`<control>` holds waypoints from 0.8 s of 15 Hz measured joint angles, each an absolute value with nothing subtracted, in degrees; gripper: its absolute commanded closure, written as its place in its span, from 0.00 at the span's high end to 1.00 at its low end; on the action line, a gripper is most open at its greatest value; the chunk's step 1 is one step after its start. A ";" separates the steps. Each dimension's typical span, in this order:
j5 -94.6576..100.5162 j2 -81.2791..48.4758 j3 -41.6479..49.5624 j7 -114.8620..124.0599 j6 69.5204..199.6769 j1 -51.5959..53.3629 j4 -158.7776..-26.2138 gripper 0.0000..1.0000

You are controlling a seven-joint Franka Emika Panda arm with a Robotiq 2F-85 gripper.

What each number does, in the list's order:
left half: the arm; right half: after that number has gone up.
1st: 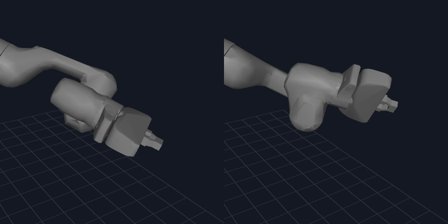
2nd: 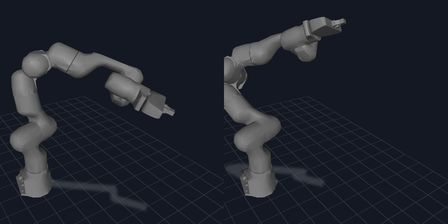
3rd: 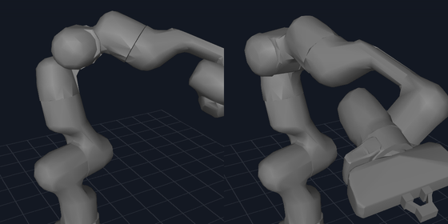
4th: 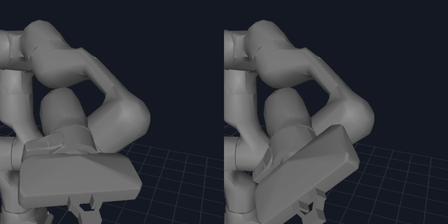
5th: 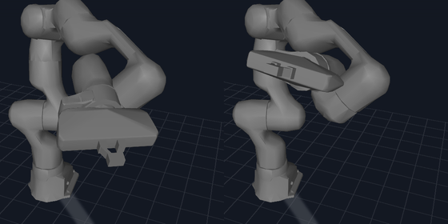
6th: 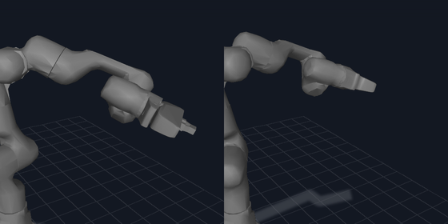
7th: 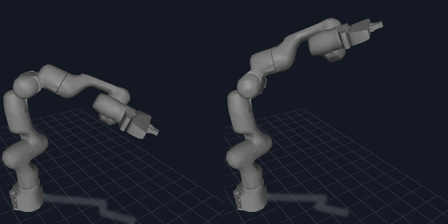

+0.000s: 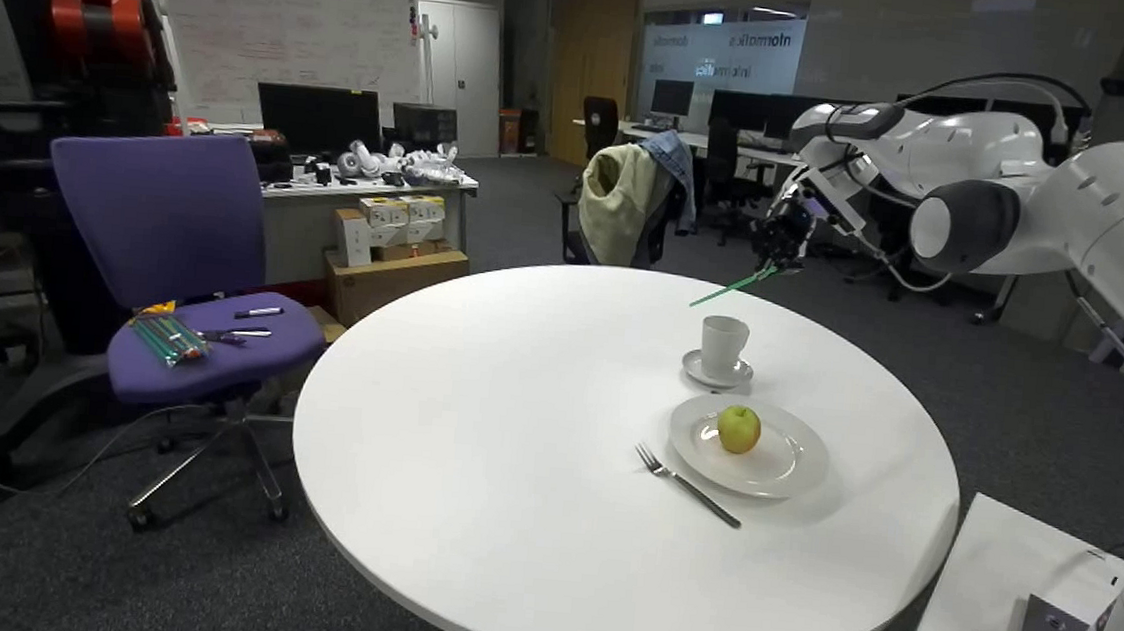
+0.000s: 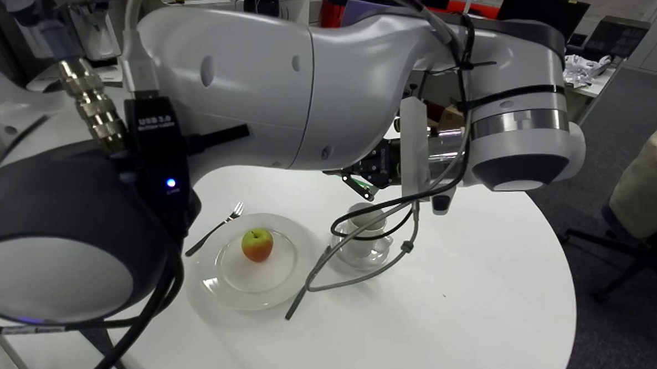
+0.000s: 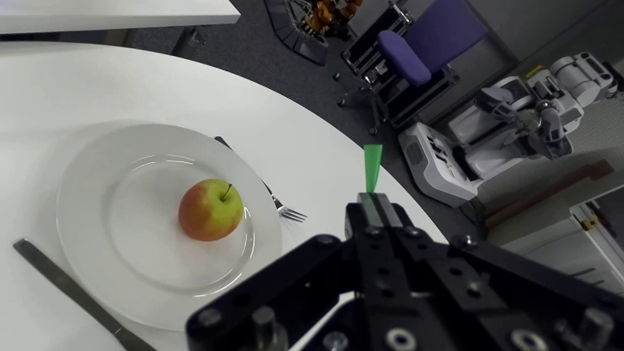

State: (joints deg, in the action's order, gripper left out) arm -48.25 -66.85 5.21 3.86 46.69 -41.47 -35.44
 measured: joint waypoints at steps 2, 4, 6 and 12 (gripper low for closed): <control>-47.12 -66.85 4.81 3.87 46.69 -42.09 -34.51 0.00; -45.63 -66.85 4.51 3.87 46.69 -42.70 -34.01 0.00; -44.02 -66.86 4.03 3.87 46.64 -43.44 -33.68 0.00; -40.68 -66.81 5.03 2.05 46.56 -44.11 -32.73 0.00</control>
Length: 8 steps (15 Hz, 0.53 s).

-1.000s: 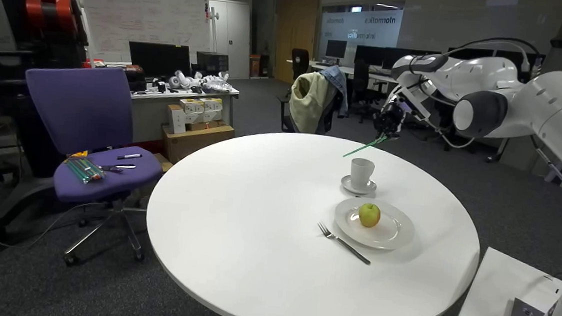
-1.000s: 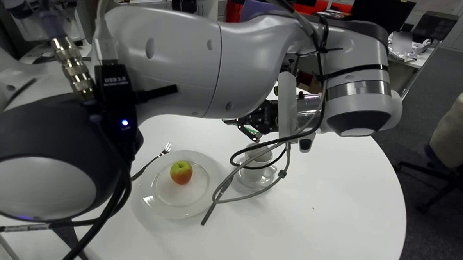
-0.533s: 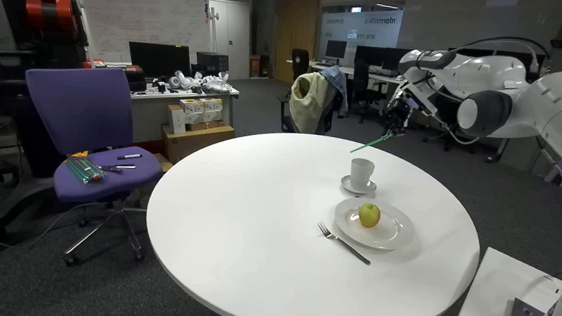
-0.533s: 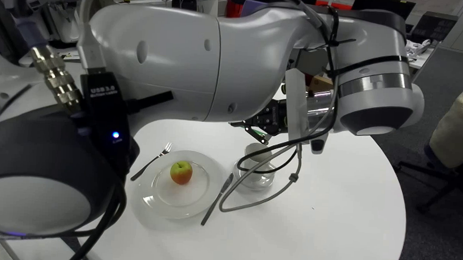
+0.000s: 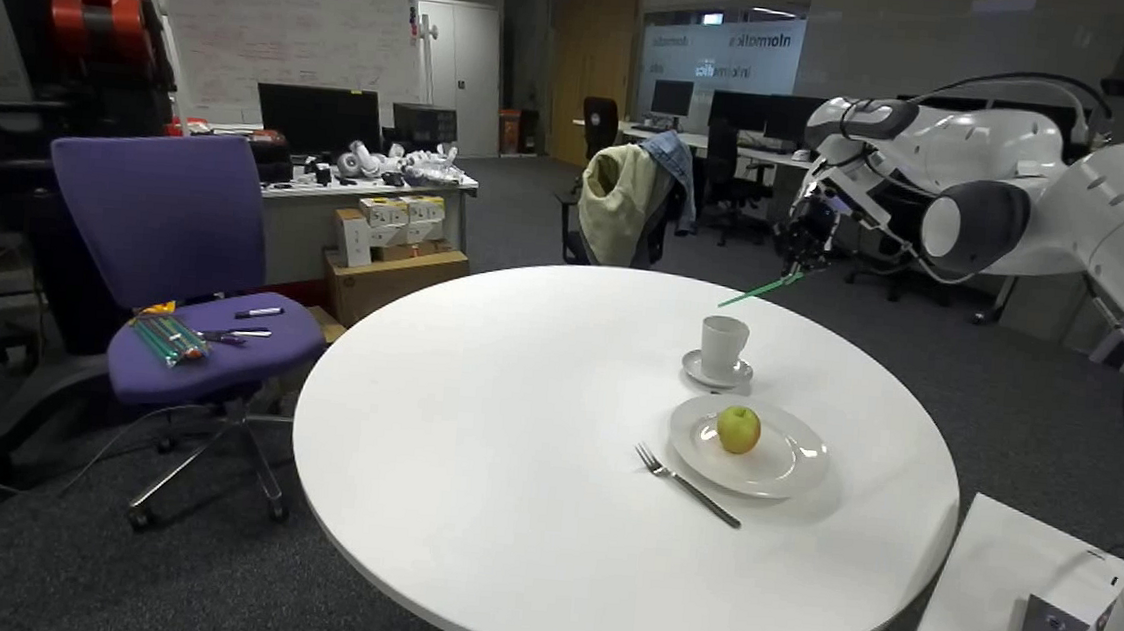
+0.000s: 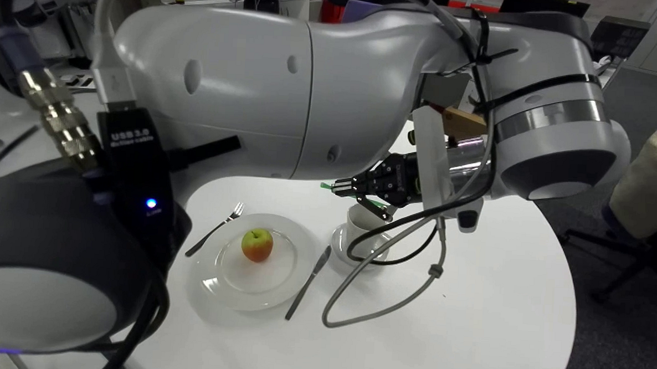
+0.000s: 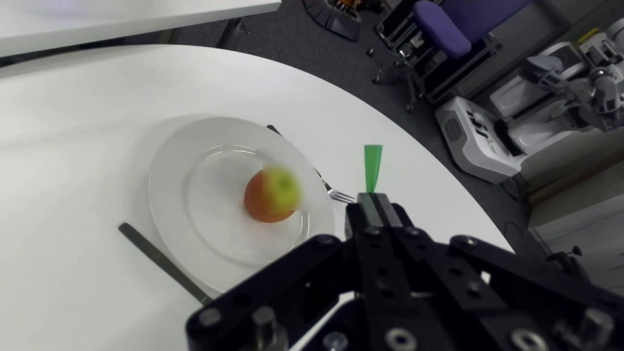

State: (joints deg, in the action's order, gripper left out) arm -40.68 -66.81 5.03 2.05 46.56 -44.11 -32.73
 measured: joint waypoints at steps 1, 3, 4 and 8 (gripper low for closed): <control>-40.03 -66.78 5.08 1.32 46.56 -44.09 -32.58 0.00; -38.79 -66.71 5.10 -0.20 46.55 -44.02 -32.29 0.00; -38.27 -66.65 5.10 -0.96 46.54 -43.92 -32.22 0.00; -36.17 -66.44 5.11 -3.94 45.18 -43.03 -31.81 0.00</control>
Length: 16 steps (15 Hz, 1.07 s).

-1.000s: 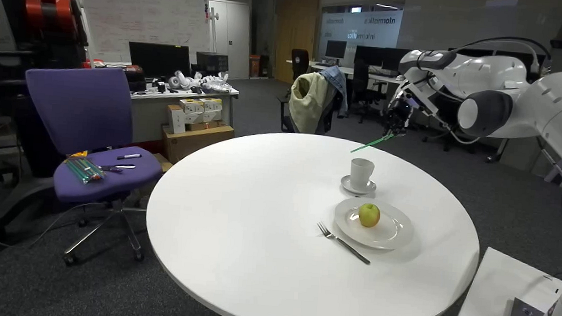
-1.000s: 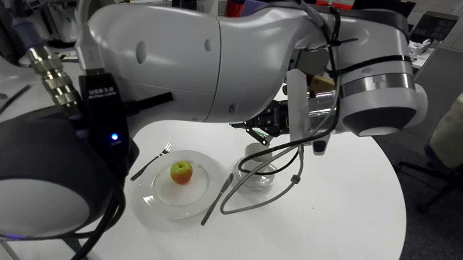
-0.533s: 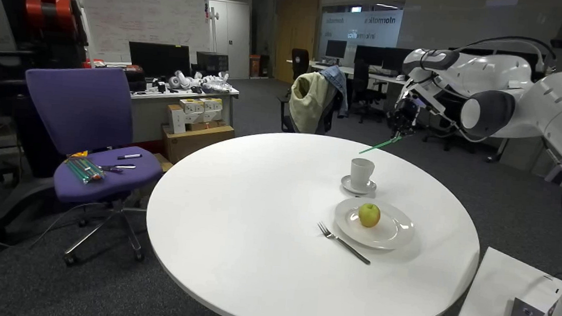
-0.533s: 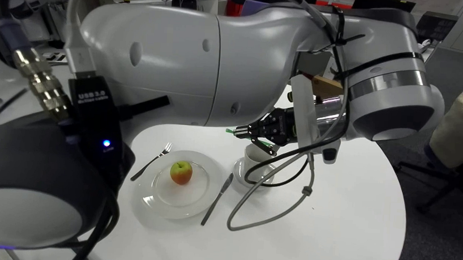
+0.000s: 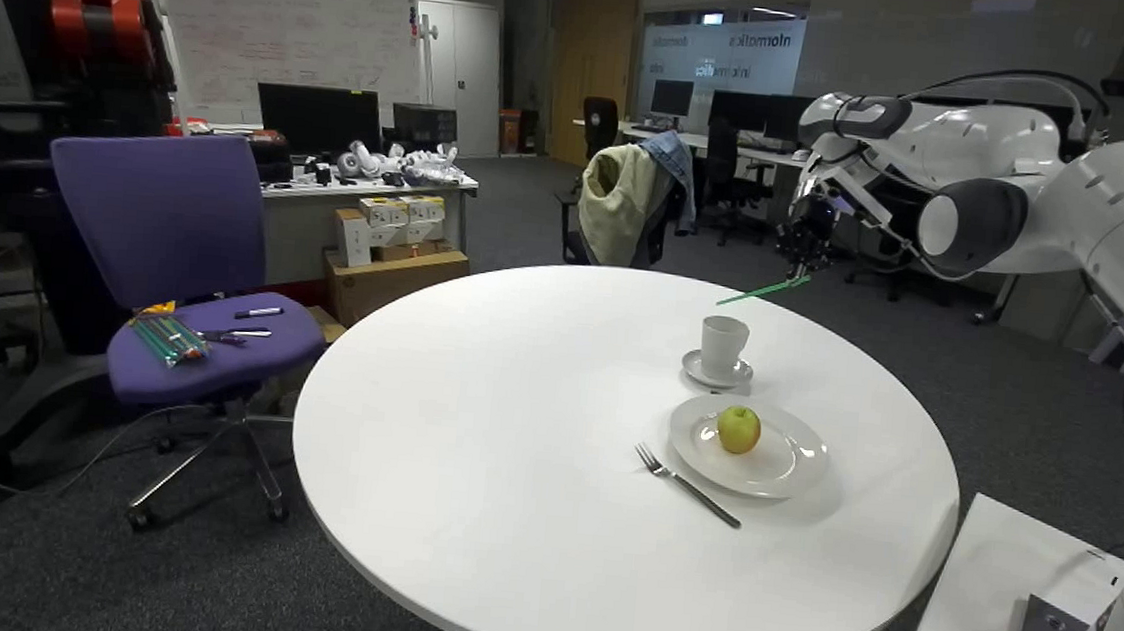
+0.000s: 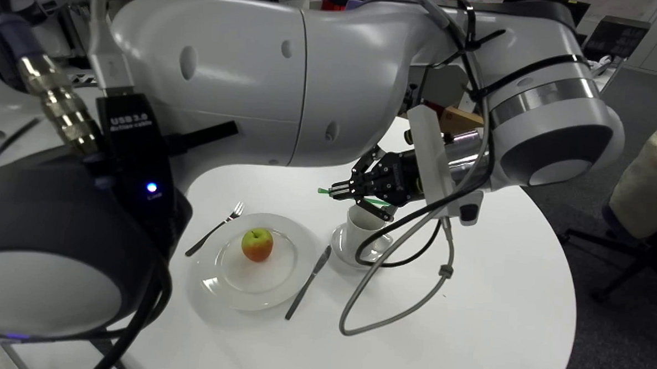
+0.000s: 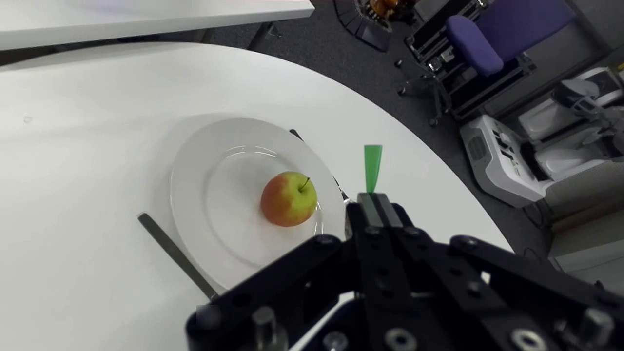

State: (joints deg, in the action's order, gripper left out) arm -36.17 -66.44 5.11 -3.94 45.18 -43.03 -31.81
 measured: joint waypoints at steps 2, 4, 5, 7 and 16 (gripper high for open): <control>-35.35 -66.43 5.11 -5.05 43.97 -42.34 -31.59 0.00; -34.63 -66.43 5.11 -5.87 43.04 -41.65 -31.55 0.00; -34.35 -66.43 5.11 -6.15 42.81 -41.32 -31.55 0.00; -33.95 -66.43 5.11 -6.38 42.70 -40.84 -31.55 0.00; -28.96 -66.44 6.51 -9.13 42.71 -40.21 -31.63 0.00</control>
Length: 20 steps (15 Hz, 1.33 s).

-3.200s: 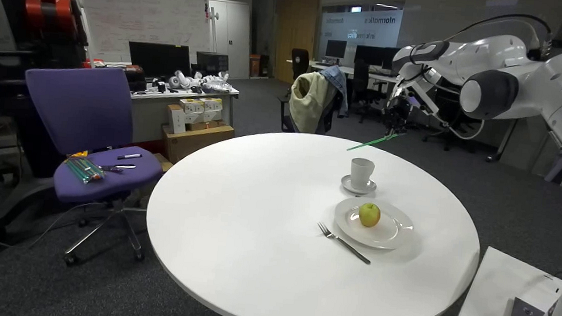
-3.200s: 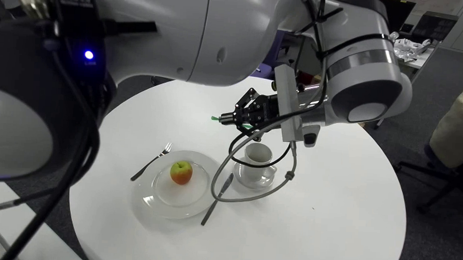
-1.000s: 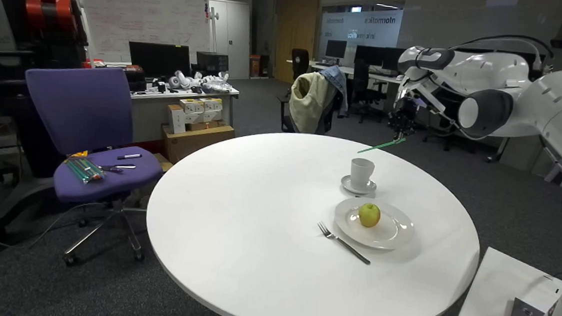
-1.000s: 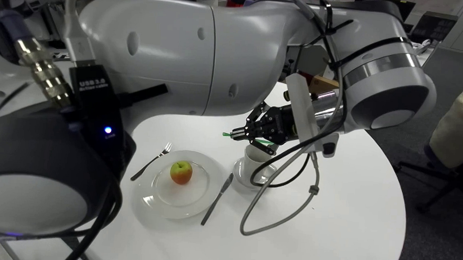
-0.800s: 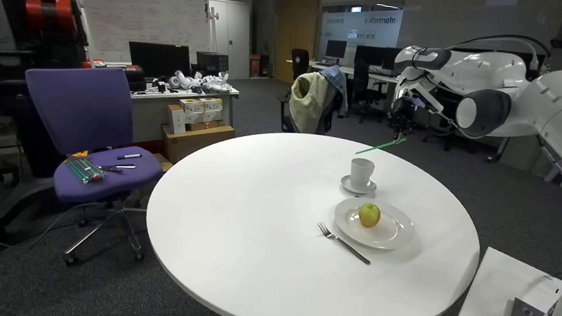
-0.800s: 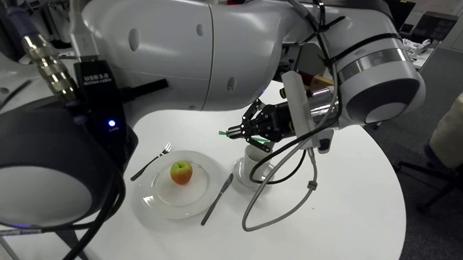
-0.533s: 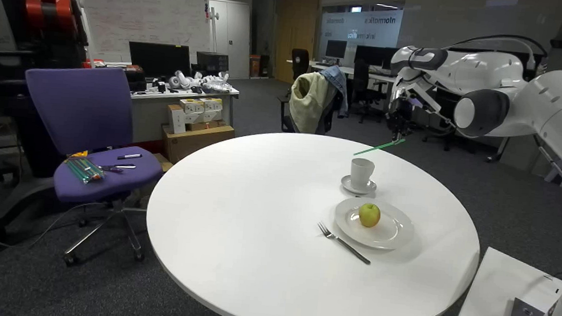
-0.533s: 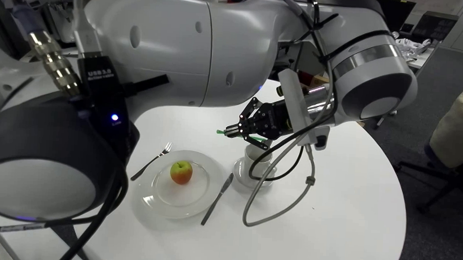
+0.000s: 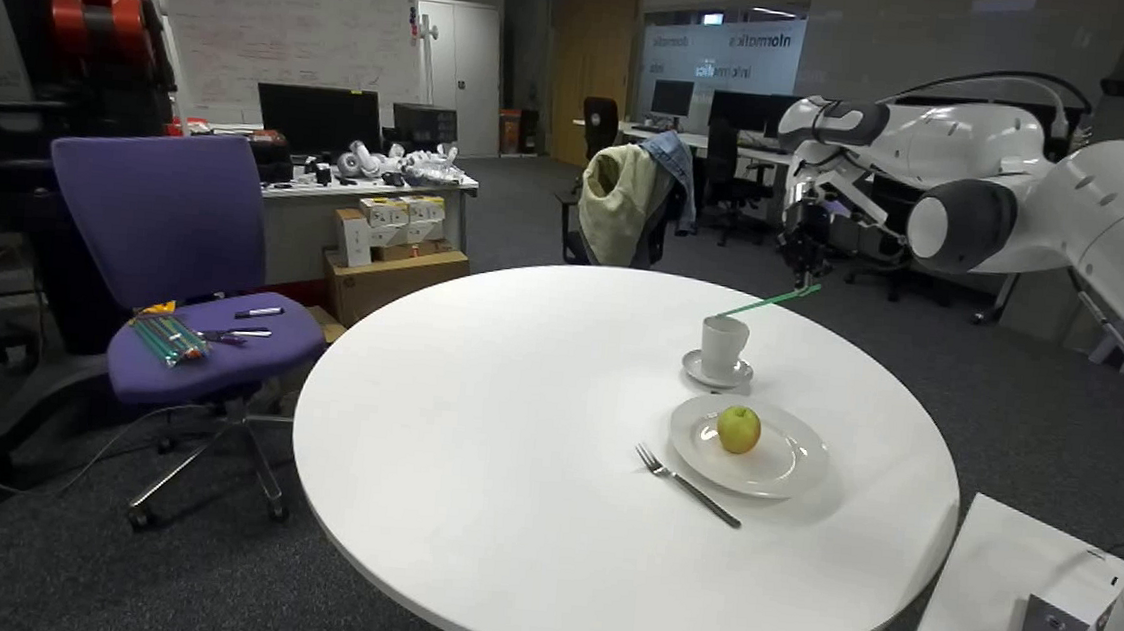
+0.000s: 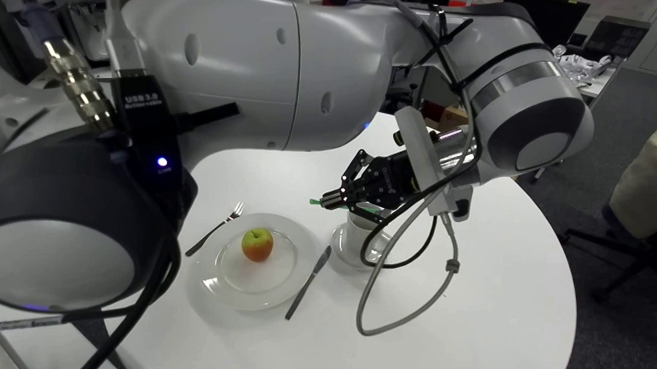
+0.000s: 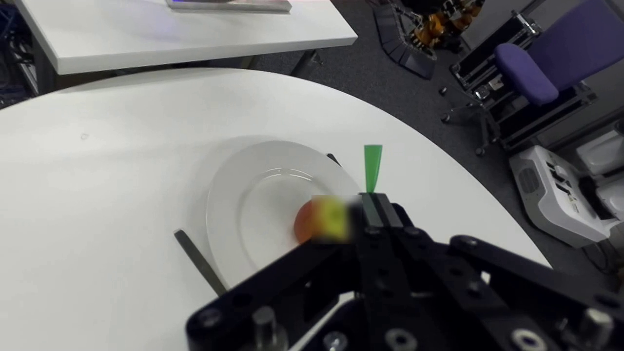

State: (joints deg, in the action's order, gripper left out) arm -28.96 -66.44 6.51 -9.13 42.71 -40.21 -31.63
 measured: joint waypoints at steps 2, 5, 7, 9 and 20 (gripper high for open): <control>-27.71 -66.45 7.04 -10.57 42.74 -40.13 -31.68 0.00; -26.51 -66.46 7.59 -12.21 42.80 -39.71 -31.78 0.00; -26.23 -66.59 7.62 -12.43 42.80 -39.16 -32.02 0.00; -26.22 -66.89 7.62 -12.43 42.80 -38.27 -32.50 0.00; -26.18 -67.15 7.64 -12.42 42.80 -35.18 -36.44 0.00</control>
State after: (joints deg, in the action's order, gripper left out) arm -26.18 -67.15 7.64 -12.42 42.80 -35.18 -36.44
